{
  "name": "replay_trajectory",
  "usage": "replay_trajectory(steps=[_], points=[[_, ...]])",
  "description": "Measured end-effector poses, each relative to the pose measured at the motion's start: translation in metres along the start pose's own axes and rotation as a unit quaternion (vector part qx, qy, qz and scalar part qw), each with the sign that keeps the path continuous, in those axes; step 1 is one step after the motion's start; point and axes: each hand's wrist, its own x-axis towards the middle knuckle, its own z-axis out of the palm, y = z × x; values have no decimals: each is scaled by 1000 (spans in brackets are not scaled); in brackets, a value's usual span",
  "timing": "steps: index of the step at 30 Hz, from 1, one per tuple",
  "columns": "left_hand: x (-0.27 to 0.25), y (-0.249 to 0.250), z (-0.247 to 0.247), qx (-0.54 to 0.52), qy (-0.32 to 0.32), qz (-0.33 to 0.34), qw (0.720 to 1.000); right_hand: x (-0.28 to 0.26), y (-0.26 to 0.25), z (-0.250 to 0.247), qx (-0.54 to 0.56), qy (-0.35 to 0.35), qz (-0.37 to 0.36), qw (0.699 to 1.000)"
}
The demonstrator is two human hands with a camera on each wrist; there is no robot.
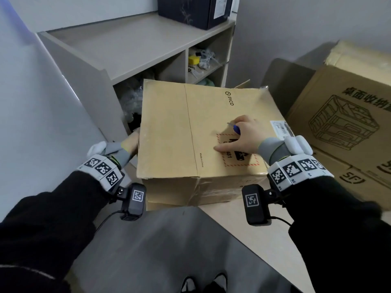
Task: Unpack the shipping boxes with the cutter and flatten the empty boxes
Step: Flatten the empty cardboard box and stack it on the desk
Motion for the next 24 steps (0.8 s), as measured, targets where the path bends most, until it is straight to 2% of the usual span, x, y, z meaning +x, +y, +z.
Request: replay_trajectory(steps=[5, 9, 12, 15, 19, 22, 24], points=[[-2, 25, -8, -93, -17, 22, 995, -3, -6, -4, 4, -19, 23, 1000], [-1, 38, 1, -67, -48, 65, 995, -6, -6, -11, -18, -54, 45, 997], [-4, 41, 10, -61, -87, 23, 994, -5, -4, -16, -35, -74, 68, 994], [-12, 39, 22, -85, -121, -19, 989, 0, -4, -20, -29, -57, 114, 991], [-19, 36, 42, -161, -156, 11, 974, 1, -12, -23, -44, -25, 142, 989], [-24, 29, 49, -194, -197, -55, 959, -3, -10, -20, -78, -36, 144, 986], [-17, 17, 51, -196, -176, -59, 963, -5, -6, -17, -91, -44, 149, 984]])
